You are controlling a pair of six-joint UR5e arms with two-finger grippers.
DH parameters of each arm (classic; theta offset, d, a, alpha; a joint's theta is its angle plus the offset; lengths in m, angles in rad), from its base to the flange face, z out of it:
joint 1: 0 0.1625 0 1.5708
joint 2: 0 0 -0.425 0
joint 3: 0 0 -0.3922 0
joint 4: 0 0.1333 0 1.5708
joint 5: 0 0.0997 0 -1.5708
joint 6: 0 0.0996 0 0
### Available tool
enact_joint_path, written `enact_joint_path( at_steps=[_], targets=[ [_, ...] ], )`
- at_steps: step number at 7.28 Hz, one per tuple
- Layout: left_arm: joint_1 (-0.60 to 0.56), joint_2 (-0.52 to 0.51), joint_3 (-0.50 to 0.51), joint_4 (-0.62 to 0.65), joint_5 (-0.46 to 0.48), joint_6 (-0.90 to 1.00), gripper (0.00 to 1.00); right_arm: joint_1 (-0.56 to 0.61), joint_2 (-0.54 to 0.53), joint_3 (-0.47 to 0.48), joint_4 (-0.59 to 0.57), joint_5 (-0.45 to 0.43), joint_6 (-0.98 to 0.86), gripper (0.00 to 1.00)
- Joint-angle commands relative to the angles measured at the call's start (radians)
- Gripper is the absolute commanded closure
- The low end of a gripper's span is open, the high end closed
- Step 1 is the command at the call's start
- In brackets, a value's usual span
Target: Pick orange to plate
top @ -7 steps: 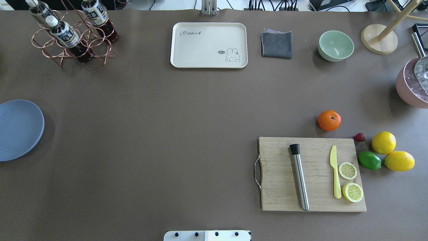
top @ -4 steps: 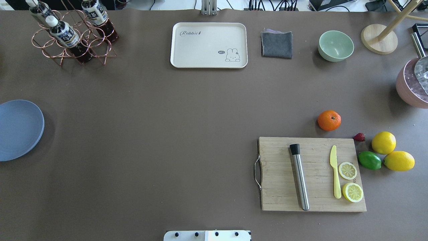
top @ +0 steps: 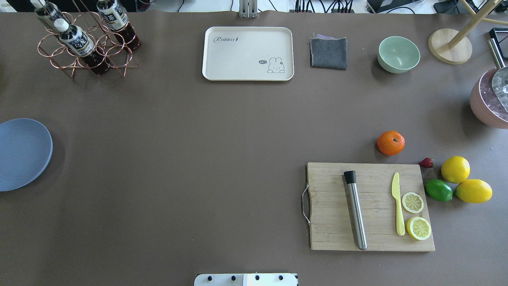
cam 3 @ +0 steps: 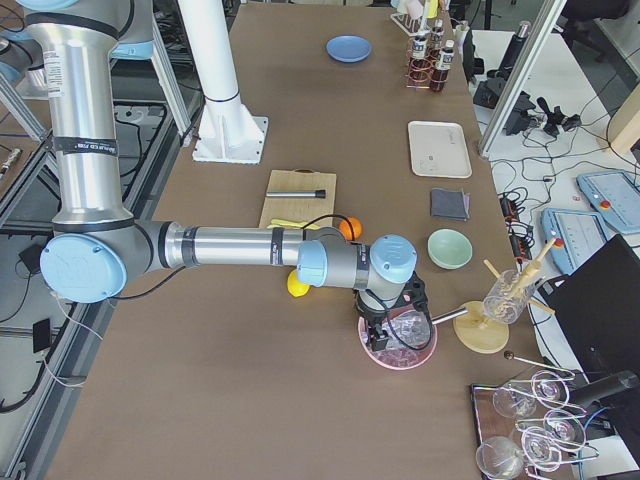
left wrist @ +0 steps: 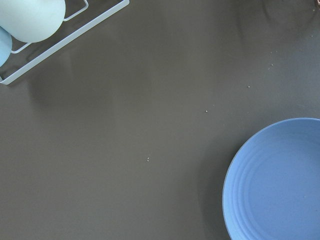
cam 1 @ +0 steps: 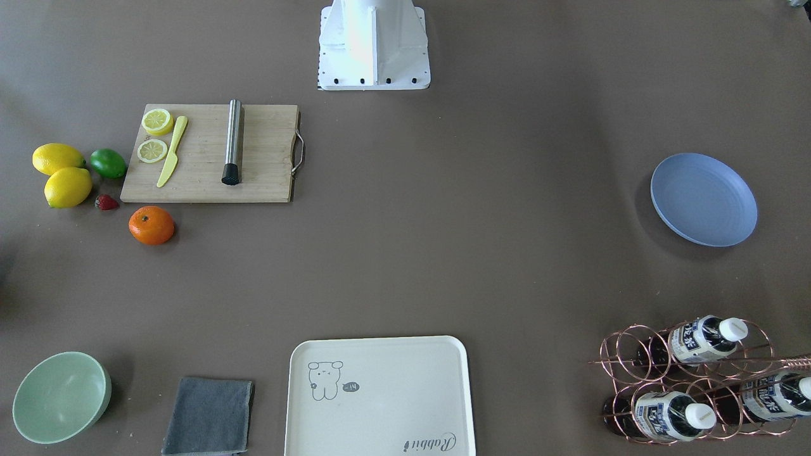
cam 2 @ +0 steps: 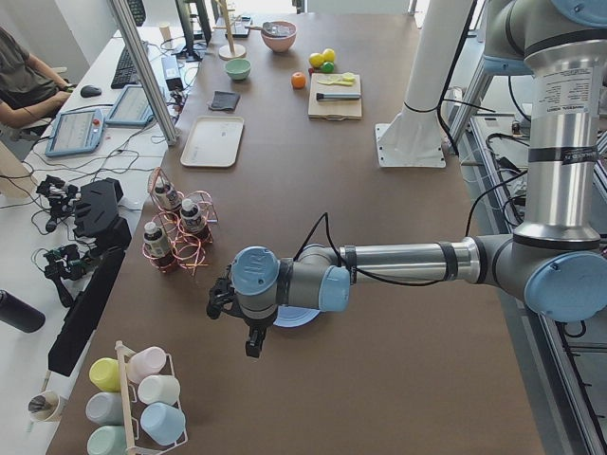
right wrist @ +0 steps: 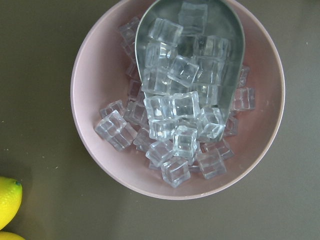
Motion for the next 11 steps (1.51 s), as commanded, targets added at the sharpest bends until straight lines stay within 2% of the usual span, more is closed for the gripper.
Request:
enact_joint_path(
  at_steps=[1,11],
  targets=[
    [0.0,0.0,0.003,0.002,-0.001,-0.002,0.02,0.0,0.008,0.0,0.0,-0.001,0.003,0.0],
    [0.008,0.003,-0.002,0.0,-0.005,-0.003,0.02,-0.008,0.028,-0.006,-0.002,0.002,0.006,0.0]
  ],
)
